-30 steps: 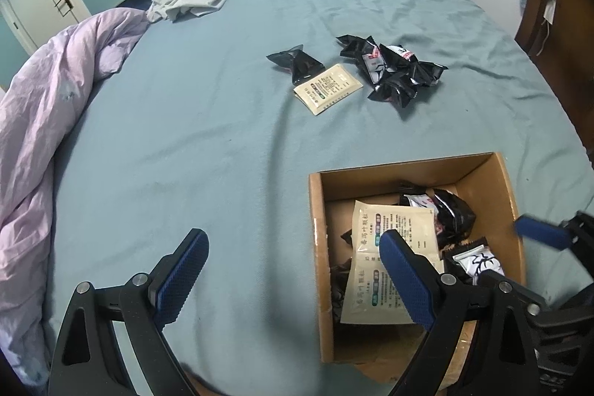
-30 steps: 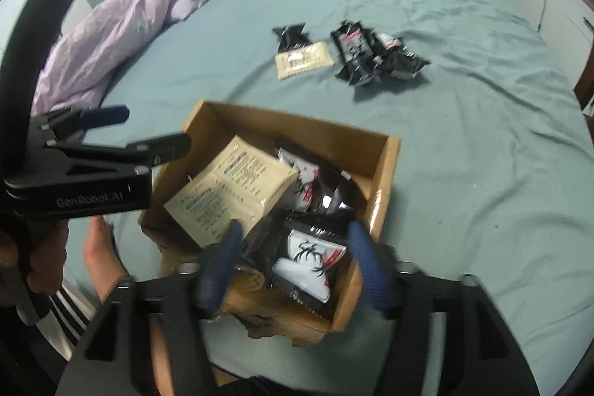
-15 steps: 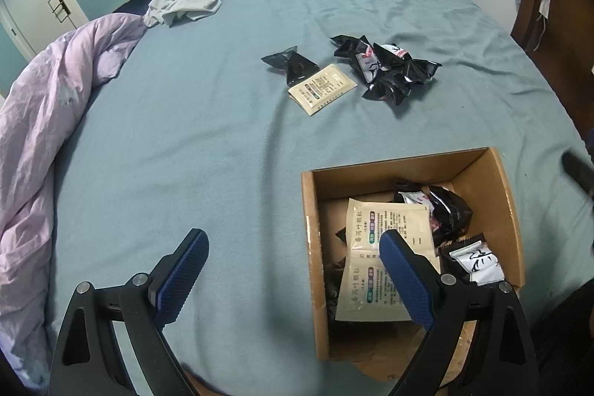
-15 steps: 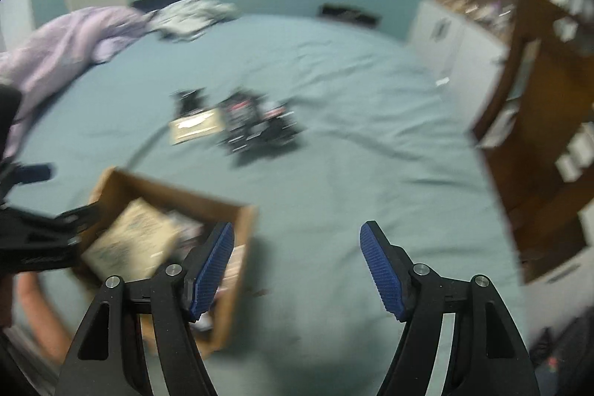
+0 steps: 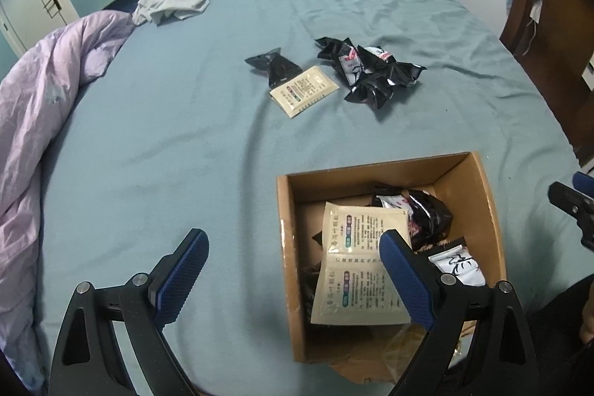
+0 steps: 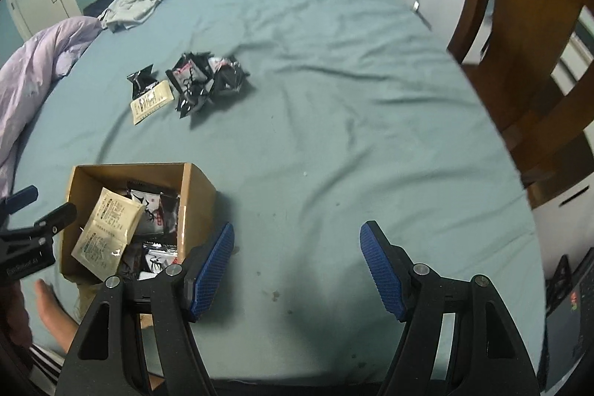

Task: Organize snacks
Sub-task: 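Withdraw both open grippers from the box, then reach the right gripper into the pile and grasp a black packet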

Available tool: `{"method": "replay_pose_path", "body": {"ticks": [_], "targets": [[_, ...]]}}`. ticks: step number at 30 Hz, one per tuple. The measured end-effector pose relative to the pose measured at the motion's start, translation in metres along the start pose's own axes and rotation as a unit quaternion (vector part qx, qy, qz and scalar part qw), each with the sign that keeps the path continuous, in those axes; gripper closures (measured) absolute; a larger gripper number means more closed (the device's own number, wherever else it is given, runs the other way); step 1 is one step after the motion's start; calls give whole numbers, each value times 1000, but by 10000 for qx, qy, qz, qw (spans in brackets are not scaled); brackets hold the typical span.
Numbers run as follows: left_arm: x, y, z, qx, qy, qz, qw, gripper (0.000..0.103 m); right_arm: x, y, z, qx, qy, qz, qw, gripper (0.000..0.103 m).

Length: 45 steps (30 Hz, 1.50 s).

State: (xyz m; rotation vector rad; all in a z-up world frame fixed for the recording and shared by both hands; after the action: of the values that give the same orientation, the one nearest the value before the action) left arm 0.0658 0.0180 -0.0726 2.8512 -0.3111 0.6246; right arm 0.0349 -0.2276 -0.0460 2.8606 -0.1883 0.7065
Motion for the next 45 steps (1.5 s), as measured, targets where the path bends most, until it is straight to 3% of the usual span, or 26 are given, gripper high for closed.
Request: {"method": "replay_pose_path", "body": {"ticks": [3,7,9,12,15,24,31,38,45], "targets": [[1,1,-2,100,71,90,9999,8,15,-1,8,50,-11,60,10000,33],[3,3,-1,33,57,38,10000,8,37,4,22,-387,301,232,9985,33],[4,3,0,-63,25,-46,10000,8,42,0,26,-276,390,253,9985,33],[6,2,1,-147,8,-117,9998,8,49,-11,47,85,40,69,9999,33],[6,1,3,-135,-18,-123,9998,8,62,-15,66,140,-145,33,9998,33],[9,-1,8,-130,-106,-118,9998,8,102,-32,88,427,-105,-204,9988,33],[8,-2,11,-212,-213,-148,9994,8,124,-42,108,1220,-174,120,9923,33],[7,-1,14,-392,-299,-178,9986,8,145,-74,144,1089,-277,-180,9935,33],[4,0,22,-511,-434,-222,9975,8,165,-108,174,1513,-499,-180,9871,33]]}}
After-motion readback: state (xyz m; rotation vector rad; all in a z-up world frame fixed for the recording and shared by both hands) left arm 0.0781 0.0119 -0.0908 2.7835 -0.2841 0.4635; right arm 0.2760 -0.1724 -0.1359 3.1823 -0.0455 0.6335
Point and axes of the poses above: each gripper's, at about its wrist camera, not at the fingertips, and z roughly the way its jaws point, y to its right, x to its top, the point moved 7 cm from there along z, roughly the way its jaws point, and after that the axes turned 15 degrees about -x, right-handed, at the moved point
